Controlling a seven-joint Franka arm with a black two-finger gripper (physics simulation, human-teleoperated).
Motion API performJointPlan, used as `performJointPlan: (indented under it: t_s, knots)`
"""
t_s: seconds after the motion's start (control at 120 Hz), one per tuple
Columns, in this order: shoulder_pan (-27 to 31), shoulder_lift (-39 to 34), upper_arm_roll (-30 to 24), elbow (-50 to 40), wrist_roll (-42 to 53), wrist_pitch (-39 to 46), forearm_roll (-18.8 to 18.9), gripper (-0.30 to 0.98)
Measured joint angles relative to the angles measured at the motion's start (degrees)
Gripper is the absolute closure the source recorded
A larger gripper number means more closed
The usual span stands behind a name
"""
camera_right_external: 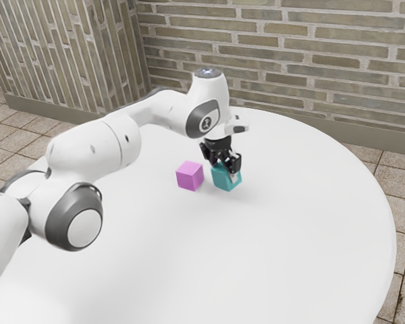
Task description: Pick up the blue block with one arm, and put the blue block on the table with one arm
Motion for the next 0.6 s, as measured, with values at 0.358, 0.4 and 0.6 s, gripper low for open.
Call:
performJointPlan:
  t_s: [0.358,0.4,0.6]
  knots:
    - [0.04,-2.82,-0.28,-0.46,0.4,-0.27,-1.13,0.07]
    - [-0.07,-4.76,-0.2,-0.73,0.43,-0.75,-1.07,0.06]
    - [0.09,-7.47,0.16,-2.16,0.58,-2.1,-1.02,0.02]
